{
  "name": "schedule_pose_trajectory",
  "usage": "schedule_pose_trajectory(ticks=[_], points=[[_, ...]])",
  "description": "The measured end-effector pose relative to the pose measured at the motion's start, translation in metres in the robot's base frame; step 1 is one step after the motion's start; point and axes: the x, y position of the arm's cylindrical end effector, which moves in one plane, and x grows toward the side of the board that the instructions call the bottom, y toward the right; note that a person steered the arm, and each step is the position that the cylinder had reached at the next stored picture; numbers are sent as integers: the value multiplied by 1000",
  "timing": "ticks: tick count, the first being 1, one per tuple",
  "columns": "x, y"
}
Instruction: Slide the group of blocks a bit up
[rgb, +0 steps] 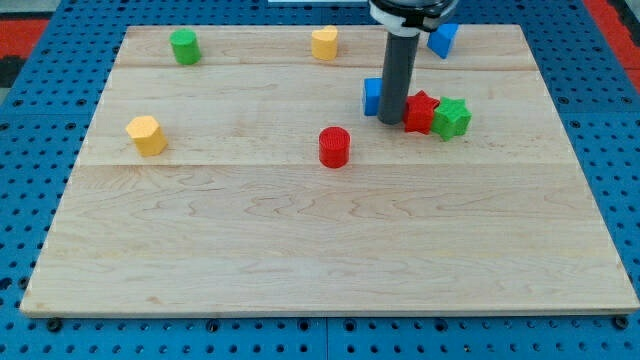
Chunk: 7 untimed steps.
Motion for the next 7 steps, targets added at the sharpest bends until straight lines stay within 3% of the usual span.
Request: schedule_pose_trajectory(ticks=[2, 3, 5, 6, 7], points=[[0, -22], [33, -22], [89, 31], [77, 113], [60, 118]])
